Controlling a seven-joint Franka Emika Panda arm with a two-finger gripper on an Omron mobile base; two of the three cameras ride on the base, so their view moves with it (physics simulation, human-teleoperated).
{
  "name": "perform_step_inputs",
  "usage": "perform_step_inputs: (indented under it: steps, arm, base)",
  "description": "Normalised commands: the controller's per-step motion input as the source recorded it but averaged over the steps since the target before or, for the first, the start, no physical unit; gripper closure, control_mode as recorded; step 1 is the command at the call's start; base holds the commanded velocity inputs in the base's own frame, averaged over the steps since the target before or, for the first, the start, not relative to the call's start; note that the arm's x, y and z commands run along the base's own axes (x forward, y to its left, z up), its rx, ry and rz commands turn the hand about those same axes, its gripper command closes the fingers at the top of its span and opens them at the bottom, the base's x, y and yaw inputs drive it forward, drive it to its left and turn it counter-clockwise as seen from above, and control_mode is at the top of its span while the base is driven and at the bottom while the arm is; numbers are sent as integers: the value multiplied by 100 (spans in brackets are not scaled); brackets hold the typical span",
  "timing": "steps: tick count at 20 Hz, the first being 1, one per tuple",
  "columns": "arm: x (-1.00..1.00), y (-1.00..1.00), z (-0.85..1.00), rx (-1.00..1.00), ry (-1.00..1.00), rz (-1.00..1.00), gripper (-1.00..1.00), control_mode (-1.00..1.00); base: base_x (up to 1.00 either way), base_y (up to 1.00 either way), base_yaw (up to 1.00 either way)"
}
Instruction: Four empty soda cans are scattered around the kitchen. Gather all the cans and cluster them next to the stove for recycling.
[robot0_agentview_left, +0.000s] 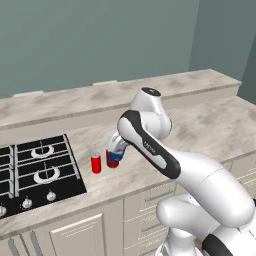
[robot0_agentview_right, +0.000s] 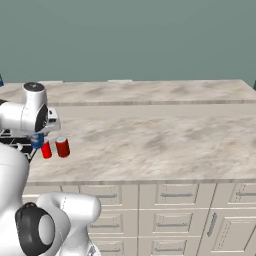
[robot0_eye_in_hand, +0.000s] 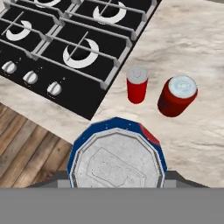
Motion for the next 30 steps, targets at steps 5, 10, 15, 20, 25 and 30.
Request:
perform_step_inputs:
  steps: [5,10,15,20,25,30]
  arm:
    - [-5,1,-4,0,6,-20,100,-100]
    - [0,4,-8,-1,8,-20,100,-100]
    - [-2,5,-23,-6,0,-13,100,-100]
    - [-6,8,-34,-14,-1,-1,100,-100]
    - [-1,0,-35,0,4,0,100,-100]
    - [1,1,-35,0,0,0,100,-100]
  base:
    - [0,0,0]
    - [0,0,0]
    - [0,0,0]
    - [0,0,0]
    - [0,0,0]
    - [0,0,0]
